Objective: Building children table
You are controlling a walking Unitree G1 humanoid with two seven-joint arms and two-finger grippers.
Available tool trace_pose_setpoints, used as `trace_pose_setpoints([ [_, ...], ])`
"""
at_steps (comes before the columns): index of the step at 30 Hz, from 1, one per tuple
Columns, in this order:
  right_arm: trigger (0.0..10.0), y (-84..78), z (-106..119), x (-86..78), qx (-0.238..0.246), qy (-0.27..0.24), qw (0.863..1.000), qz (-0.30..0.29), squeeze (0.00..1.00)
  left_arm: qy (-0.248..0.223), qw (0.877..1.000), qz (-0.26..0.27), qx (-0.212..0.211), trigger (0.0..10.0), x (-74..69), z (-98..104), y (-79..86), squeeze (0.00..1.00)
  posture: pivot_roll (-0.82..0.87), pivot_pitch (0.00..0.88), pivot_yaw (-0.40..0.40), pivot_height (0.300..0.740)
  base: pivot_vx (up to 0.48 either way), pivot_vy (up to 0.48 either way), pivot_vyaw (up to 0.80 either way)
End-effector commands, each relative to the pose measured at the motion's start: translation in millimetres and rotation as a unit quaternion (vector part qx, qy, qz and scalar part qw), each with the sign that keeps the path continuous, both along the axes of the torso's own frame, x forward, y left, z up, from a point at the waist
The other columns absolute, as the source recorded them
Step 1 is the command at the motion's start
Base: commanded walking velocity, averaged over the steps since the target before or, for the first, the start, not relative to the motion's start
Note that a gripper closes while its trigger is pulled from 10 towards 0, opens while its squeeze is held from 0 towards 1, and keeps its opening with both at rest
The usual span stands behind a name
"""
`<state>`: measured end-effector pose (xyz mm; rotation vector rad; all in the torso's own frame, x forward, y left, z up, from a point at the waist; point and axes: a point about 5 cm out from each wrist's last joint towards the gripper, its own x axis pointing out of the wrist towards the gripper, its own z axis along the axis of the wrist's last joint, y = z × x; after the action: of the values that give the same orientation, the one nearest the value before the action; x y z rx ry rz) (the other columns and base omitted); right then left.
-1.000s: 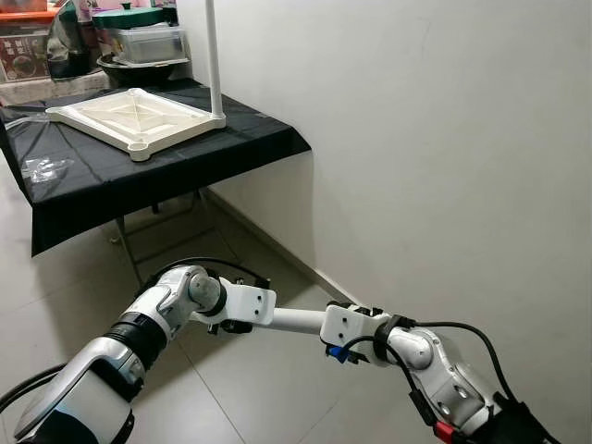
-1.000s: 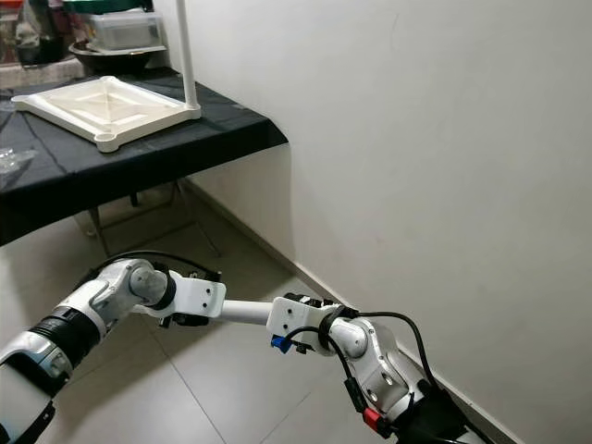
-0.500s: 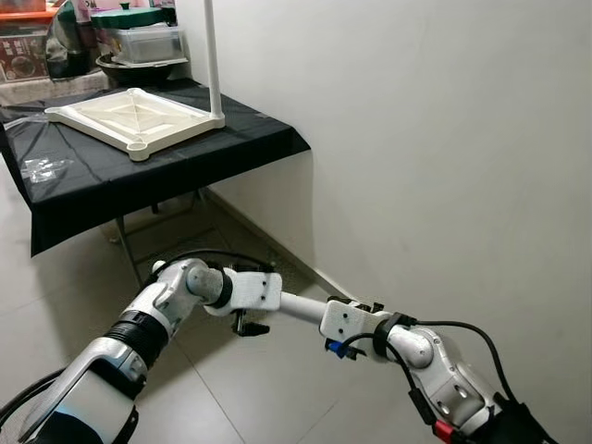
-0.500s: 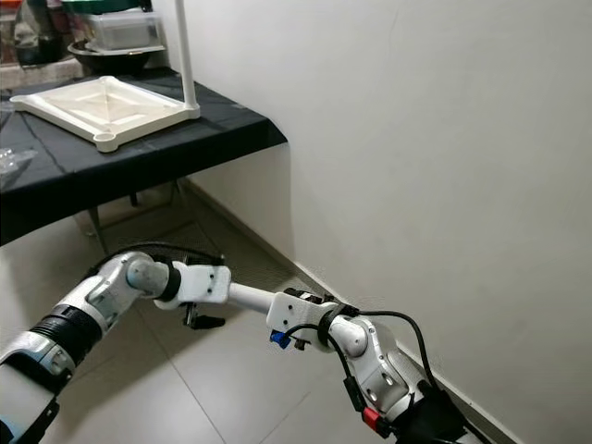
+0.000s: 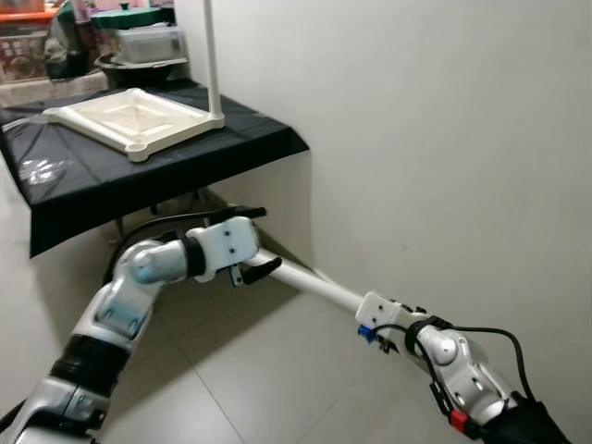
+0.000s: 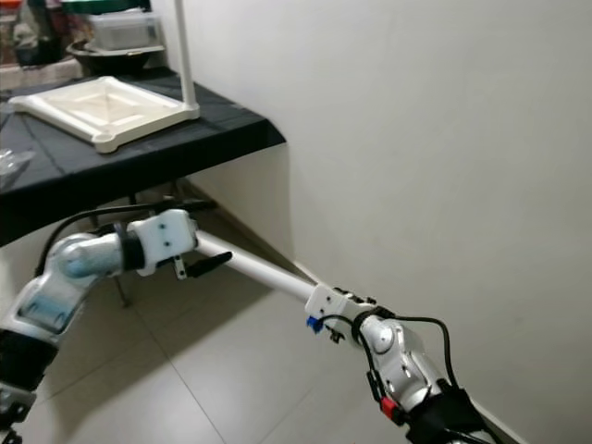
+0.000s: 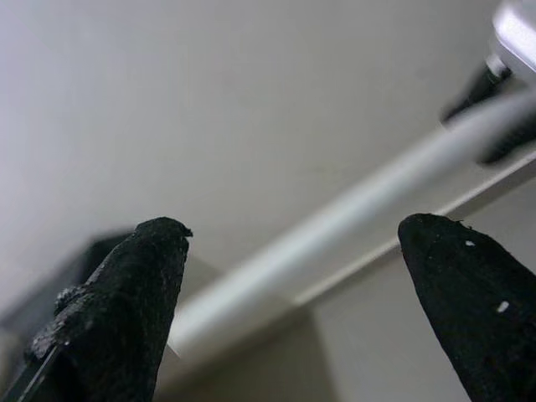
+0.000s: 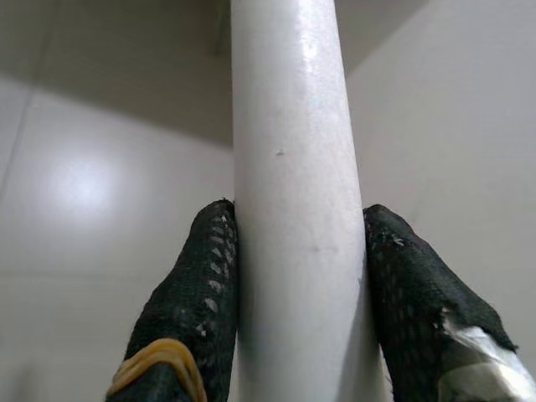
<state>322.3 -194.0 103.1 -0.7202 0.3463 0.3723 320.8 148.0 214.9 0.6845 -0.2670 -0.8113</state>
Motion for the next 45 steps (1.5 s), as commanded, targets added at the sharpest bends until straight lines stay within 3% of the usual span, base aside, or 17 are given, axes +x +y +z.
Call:
trace_pose_setpoints([
  [1, 0.0, -3.2, 10.0, 5.8, 0.037, -0.021, 0.999, -0.027, 0.0, 0.011, 1.0, 0.008, -0.025, 10.0, -1.7, 0.4, 2.1, 0.0, 0.02, 0.0, -0.067, 0.74, 0.0, 0.0, 0.0],
  [2, 0.0, 3.7, 20.1, 9.1, 0.1, -0.043, 0.994, -0.029, 0.0, 0.034, 0.998, 0.029, -0.048, 10.0, -7.0, -9.0, 8.8, 0.0, 0.02, 0.0, -0.065, 0.74, 0.0, 0.0, 0.0],
  [3, 0.0, 3.7, 20.1, 9.1, 0.1, -0.043, 0.994, -0.029, 0.0, 0.034, 0.998, 0.029, -0.048, 10.0, -7.0, -9.0, 8.8, 0.0, 0.02, 0.0, -0.065, 0.74, 0.0, 0.0, 0.0],
  [4, 0.0, 13.8, 30.2, 9.9, 0.163, -0.061, 0.985, -0.018, 0.0, 0.059, 0.994, 0.05, -0.08, 10.0, -11.7, -18.1, 13.2, 0.0, 0.02, 0.0, -0.064, 0.74, 0.0, 0.0, 0.0],
  [5, 0.0, 13.8, 30.2, 9.9, 0.163, -0.061, 0.985, -0.018, 0.0, 0.059, 0.994, 0.05, -0.08, 10.0, -11.7, -18.1, 13.2, 0.0, 0.02, 0.0, -0.064, 0.74, 0.0, 0.0, 0.0],
  [6, 0.0, 26.7, 40.7, 8.3, 0.227, -0.075, 0.971, 0.005, 0.0, 0.087, 0.987, 0.062, -0.117, 10.0, -18.5, -27.5, 12.8, 0.0, 0.02, 0.0, -0.068, 0.74, 0.0, 0.0, 0.0],
  [7, 0.0, 26.7, 40.7, 8.3, 0.227, -0.075, 0.971, 0.005, 0.0, 0.087, 0.987, 0.062, -0.117, 10.0, -18.5, -27.5, 12.8, 0.0, 0.02, 0.0, -0.068, 0.74, 0.0, 0.0, 0.0],
  [9, 0.0, 53.0, 55.2, -1.7, 0.3, -0.089, 0.946, 0.091, 0.0, 0.144, 0.961, 0.083, -0.222, 10.0, -25.2, -39.9, 7.7, 0.0, 0.03, 0.0, -0.068, 0.74, 0.0, 0.0, 0.0],
  [10, 0.0, 61.2, 58.2, -6.3, 0.308, -0.093, 0.939, 0.125, 0.0, 0.162, 0.948, 0.089, -0.259, 10.0, -26.2, -42.3, 5.8, 0.0, 0.03, 0.0, -0.068, 0.74, 0.0, 0.0, 0.0],
  [11, 0.0, 61.2, 58.2, -6.3, 0.308, -0.093, 0.939, 0.125, 0.0, 0.162, 0.948, 0.089, -0.259, 10.0, -26.2, -42.3, 5.8, 0.0, 0.03, 0.0, -0.068, 0.74, 0.0, 0.0, 0.0],
  [13, 0.0, 73.6, 56.4, -17.5, 0.32, -0.077, 0.926, 0.184, 0.0, 0.206, 0.915, 0.083, -0.336, 10.0, -26.3, -41.6, 4.3, 0.0, 0.03, 0.0, -0.066, 0.74, 0.0, 0.0, 0.0],
  [14, 0.0, 73.6, 56.4, -17.5, 0.32, -0.077, 0.926, 0.184, 0.0, 0.206, 0.915, 0.083, -0.336, 10.0, -26.3, -41.6, 4.3, 0.0, 0.03, 0.0, -0.066, 0.74, 0.0, 0.0, 0.0],
  [17, 0.0, 78.3, 51.7, -29.5, 0.333, -0.053, 0.914, 0.225, 0.0, 0.271, 0.875, 0.023, -0.401, 10.0, -30.4, -36.6, 7.1, 0.0, 0.03, 0.0, -0.056, 0.74, 0.0, 0.0, 0.0],
  [18, 0.0, 78.3, 51.7, -29.5, 0.333, -0.053, 0.914, 0.225, 0.0, 0.271, 0.875, 0.023, -0.401, 10.0, -30.4, -36.6, 7.1, 0.0, 0.03, 0.0, -0.056, 0.74, 0.0, 0.0, 0.0],
  [20, 0.0, 75.4, 49.5, -31.6, 0.329, -0.05, 0.916, 0.226, 0.0, 0.287, 0.858, -0.016, -0.426, 10.0, -33.8, -28.5, 6.5, 0.0, 0.03, 0.0, -0.056, 0.74, 0.0, 0.0, 0.0],
  [27, 0.0, 73.2, 46.0, -34.1, 0.331, -0.045, 0.916, 0.222, 0.0, 0.301, 0.852, -0.061, -0.425, 10.0, -41.5, -20.9, -2.0, 0.0, 0.02, 0.0, -0.048, 0.74, 0.0, 0.0, 0.0],
  [45, 0.0, 65.5, 32.4, -59.5, 0.313, 0.003, 0.907, 0.283, 0.0, 0.286, 0.845, 0.018, -0.452, 10.0, -23.9, -16.4, 28.3, 0.0, 0.02, 0.0, -0.055, 0.74, 0.0, 0.0, 0.0],
])
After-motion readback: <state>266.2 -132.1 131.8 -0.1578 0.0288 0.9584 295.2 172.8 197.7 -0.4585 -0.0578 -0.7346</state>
